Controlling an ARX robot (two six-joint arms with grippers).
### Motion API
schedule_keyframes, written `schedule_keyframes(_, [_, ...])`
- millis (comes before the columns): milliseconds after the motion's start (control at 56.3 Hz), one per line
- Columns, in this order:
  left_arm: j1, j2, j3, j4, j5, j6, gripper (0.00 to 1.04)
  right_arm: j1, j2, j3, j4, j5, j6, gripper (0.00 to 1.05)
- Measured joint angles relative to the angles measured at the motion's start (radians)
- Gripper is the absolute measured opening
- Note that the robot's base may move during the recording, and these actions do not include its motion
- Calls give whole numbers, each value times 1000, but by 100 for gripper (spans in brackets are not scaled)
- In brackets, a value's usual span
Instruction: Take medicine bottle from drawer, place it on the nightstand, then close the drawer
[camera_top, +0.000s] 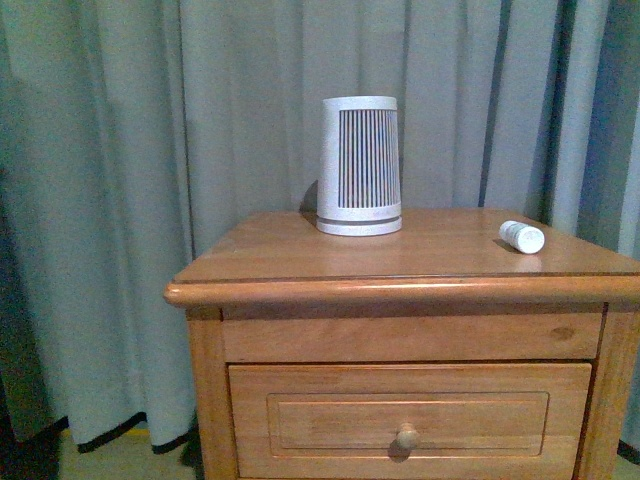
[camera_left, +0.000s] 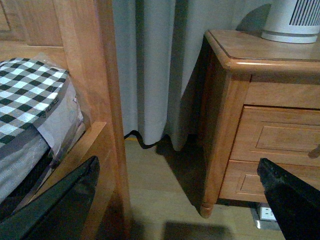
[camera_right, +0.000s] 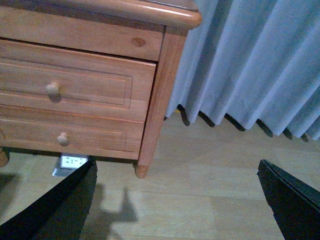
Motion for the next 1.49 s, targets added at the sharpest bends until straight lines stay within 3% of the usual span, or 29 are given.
schedule_keyframes(89, [0, 0, 0, 0, 0, 0, 98, -2, -5, 0, 2, -3, 3, 98])
schedule_keyframes(160, [0, 0, 0, 0, 0, 0, 98, -71, -77, -62, 119, -185, 44, 86])
schedule_keyframes(231, [0, 0, 0, 0, 1, 0, 98, -208, -124, -71, 151, -361, 71, 69])
schedule_keyframes(621, [0, 0, 0, 0, 0, 0, 98, -232, -127, -71, 151, -386, 82, 3])
schedule_keyframes(817, [0, 0, 0, 0, 0, 0, 98, -232, -127, -71, 151, -386, 85, 5])
schedule_keyframes(1332, [0, 0, 0, 0, 0, 0, 98, -232, -127, -71, 151, -386, 87, 99])
schedule_keyframes(1492, [0, 0, 0, 0, 0, 0, 98, -232, -127, -71, 151, -386, 87, 98])
